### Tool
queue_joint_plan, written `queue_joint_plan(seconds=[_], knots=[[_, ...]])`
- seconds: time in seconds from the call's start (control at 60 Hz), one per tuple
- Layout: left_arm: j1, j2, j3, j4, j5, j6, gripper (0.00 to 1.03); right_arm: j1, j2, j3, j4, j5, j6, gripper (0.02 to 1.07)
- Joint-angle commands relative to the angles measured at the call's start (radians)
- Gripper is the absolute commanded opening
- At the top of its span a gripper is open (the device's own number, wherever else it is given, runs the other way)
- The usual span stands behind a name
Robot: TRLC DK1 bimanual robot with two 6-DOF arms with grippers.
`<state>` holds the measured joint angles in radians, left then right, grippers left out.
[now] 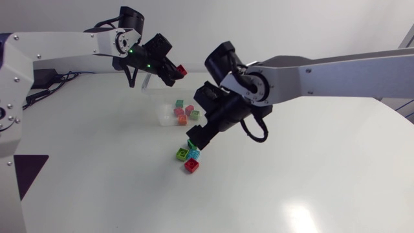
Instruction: Place the duplo bricks in the container
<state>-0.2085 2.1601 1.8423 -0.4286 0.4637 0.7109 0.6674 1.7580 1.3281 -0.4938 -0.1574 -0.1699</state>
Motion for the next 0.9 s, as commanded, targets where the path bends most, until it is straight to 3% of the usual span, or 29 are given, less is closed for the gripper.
queue_joint_plan(seconds=[0.0, 0.05, 0.083, 0.183, 0.417, 0.883], knots=[[0.015, 0.058, 0.077, -0.025, -0.002, -0.028, 0.48, 0.023, 0.051, -0.026, 0.006, 0.001, 0.036, 1.01], [0.018, 0.07, 0.094, -0.033, -0.005, -0.033, 0.64, 0.031, 0.069, -0.024, 0.001, 0.001, 0.044, 1.01], [0.021, 0.078, 0.107, -0.042, -0.007, -0.034, 0.8, 0.034, 0.081, -0.021, -0.002, 0.001, 0.05, 1.01], [0.024, 0.073, 0.115, -0.047, -0.007, -0.044, 0.98, 0.043, 0.115, -0.01, -0.02, -0.002, 0.064, 1.01], [0.037, -0.017, 0.054, -0.055, -0.003, -0.05, 0.99, 0.063, 0.192, 0.034, -0.086, -0.008, 0.073, 1.01], [0.092, -0.41, -0.261, -0.053, 0.079, -0.01, 0.99, 0.101, 0.31, 0.161, -0.18, -0.001, 0.072, 1.0]])
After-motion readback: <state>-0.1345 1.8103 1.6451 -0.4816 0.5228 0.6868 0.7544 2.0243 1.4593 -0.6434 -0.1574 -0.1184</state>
